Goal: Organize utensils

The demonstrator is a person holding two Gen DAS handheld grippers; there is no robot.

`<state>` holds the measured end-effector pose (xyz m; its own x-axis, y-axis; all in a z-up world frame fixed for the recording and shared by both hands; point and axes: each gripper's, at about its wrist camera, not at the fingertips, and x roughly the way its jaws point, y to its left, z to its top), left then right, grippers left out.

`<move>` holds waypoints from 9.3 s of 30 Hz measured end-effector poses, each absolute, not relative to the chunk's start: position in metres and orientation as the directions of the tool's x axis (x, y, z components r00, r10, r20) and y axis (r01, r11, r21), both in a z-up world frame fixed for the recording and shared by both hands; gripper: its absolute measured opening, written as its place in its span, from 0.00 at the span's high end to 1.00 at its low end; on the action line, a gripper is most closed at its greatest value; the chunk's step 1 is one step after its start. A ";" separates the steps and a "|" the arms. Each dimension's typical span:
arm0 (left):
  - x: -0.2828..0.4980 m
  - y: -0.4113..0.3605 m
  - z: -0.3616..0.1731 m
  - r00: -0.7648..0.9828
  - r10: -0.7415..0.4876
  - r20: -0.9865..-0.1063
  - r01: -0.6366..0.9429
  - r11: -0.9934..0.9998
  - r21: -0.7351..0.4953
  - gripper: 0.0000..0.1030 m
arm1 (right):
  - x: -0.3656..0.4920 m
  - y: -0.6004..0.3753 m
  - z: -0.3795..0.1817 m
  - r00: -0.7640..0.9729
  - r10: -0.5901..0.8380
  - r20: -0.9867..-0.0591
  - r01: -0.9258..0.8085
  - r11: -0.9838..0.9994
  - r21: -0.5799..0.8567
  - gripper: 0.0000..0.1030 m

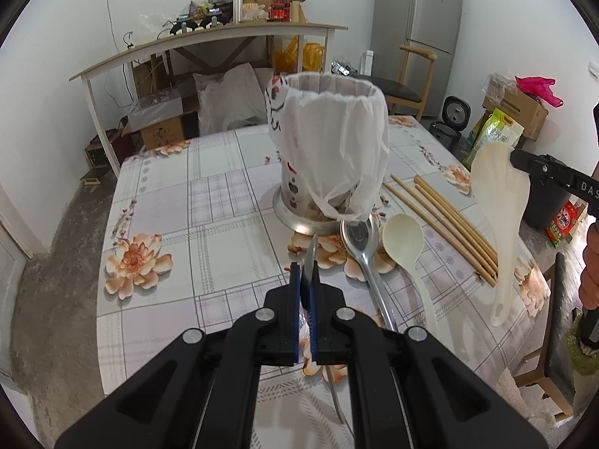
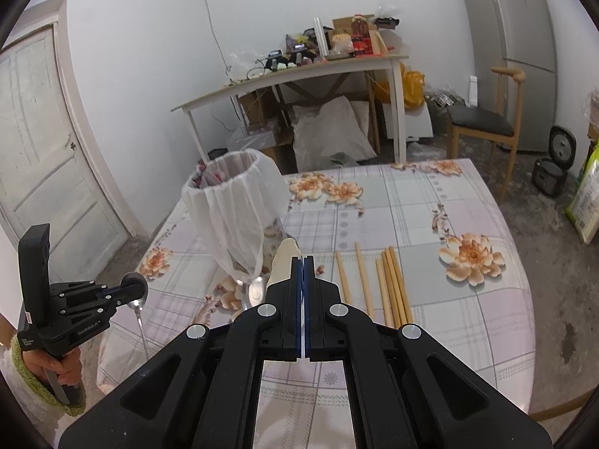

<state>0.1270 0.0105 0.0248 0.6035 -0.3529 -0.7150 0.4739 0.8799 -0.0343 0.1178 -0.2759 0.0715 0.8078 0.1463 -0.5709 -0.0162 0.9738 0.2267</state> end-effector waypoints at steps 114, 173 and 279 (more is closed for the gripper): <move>0.188 0.032 0.049 0.749 -0.364 -0.554 0.375 0.922 -0.099 0.21 | 0.286 -0.227 0.104 0.802 0.362 -0.476 -0.344 0.930 0.127 0.78; 0.141 -0.064 -0.059 0.418 -0.392 -0.819 0.524 0.841 -0.135 0.89 | 0.208 -0.257 -0.050 0.481 0.386 -0.787 -0.113 0.918 0.381 0.98; 0.138 0.017 -0.012 0.529 -0.508 -0.680 0.463 0.844 -0.270 0.06 | 0.166 -0.238 -0.043 0.529 0.314 -0.788 -0.204 0.949 0.241 0.97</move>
